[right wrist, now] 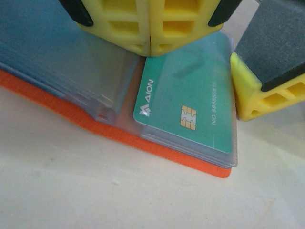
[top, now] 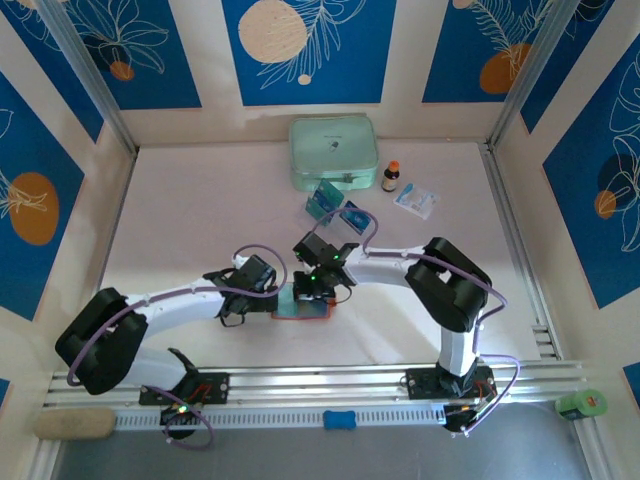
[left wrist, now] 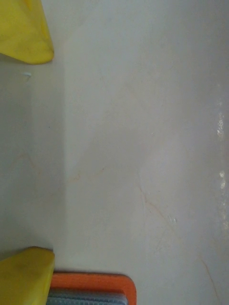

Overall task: Put the credit cards into the card holder
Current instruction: Insert the credit card into the card slot.

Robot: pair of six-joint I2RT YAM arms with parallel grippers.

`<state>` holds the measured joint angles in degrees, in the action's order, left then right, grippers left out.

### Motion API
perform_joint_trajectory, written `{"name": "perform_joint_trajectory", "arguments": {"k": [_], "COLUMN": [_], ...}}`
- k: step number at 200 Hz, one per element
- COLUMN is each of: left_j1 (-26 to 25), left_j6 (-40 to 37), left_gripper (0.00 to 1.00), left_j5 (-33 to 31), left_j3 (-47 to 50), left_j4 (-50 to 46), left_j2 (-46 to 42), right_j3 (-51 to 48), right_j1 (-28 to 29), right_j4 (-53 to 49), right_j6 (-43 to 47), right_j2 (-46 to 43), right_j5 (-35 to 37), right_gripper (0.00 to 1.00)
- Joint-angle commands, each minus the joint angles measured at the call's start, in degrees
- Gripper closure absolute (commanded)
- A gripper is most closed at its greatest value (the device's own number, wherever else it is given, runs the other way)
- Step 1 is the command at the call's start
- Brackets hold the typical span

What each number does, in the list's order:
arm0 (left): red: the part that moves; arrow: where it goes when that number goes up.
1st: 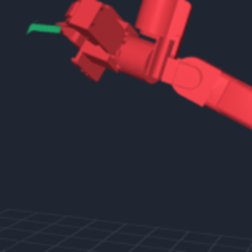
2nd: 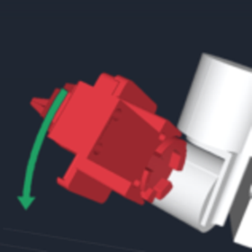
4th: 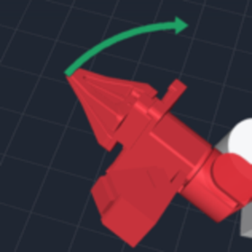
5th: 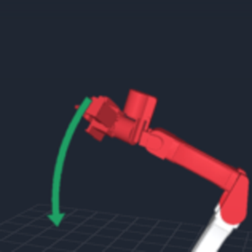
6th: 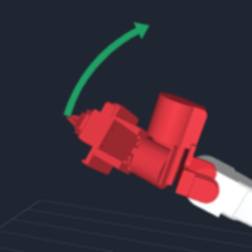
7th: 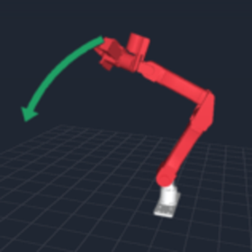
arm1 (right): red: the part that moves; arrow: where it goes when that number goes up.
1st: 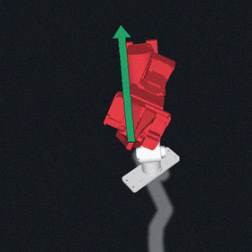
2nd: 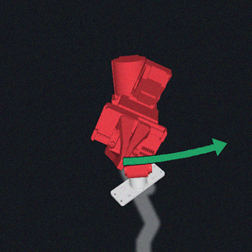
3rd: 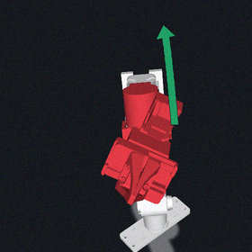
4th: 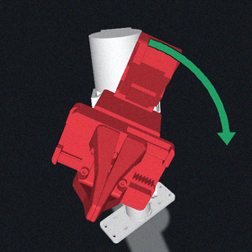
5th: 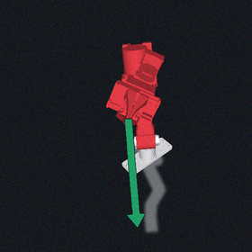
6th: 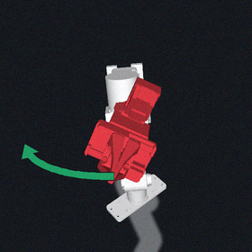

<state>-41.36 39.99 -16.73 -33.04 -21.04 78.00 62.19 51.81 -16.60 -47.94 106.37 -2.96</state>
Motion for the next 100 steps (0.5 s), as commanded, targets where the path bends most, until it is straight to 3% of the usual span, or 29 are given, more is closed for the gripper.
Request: {"name": "perform_joint_trajectory", "arguments": {"k": [1,46,100], "left_j1": [0.5,0.5,0.5], "left_j6": [-0.4,-0.3,0.1], "left_gripper": [0.0,0.0,0.0], "left_j5": [2.4,2.5,1.3], "left_j3": [2.2,2.2,0.4], "left_j4": [0.3,-0.2,-4.1], "left_j2": [1.2,0.1,-5.7], "right_j3": [1.9,1.6,-5.2], "right_j1": [1.4,1.2,-1.7], "right_j4": [-0.4,-1.2,-3.1], "right_j6": [0.9,1.0,1.0], "right_j2": [2.2,0.3,-11.6], "right_j5": [-1.1,-1.3,0.6], "right_gripper": [1.0,1.0,0.96]}}
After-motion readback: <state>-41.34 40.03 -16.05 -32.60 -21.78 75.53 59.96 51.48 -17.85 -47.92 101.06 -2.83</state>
